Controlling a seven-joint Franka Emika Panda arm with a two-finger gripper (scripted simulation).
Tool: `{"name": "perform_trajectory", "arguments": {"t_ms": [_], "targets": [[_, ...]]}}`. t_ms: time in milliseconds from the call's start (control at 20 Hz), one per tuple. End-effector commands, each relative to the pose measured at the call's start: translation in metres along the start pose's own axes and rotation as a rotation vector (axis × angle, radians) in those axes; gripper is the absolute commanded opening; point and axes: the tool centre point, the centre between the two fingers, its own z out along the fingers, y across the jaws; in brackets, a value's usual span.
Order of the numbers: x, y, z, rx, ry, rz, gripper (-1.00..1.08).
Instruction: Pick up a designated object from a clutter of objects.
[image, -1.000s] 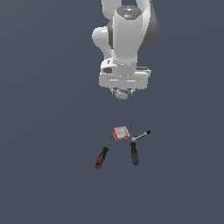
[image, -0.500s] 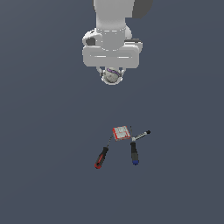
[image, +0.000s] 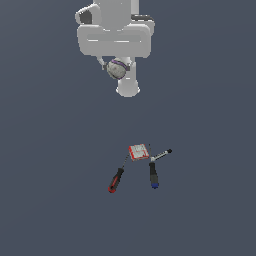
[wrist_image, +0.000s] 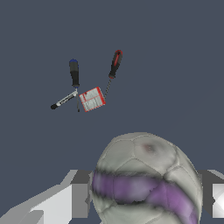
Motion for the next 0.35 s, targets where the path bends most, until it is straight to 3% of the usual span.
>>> {"name": "perform_trajectory", "arguments": {"t_ms": [0,300], "targets": [[0.0001,0.0049,-0.0092,0.0,0.0,0.0,-1.0],[0.0014,0.0084,-0.0161,-0.001,0.0,-0.001,-1.0]]}}
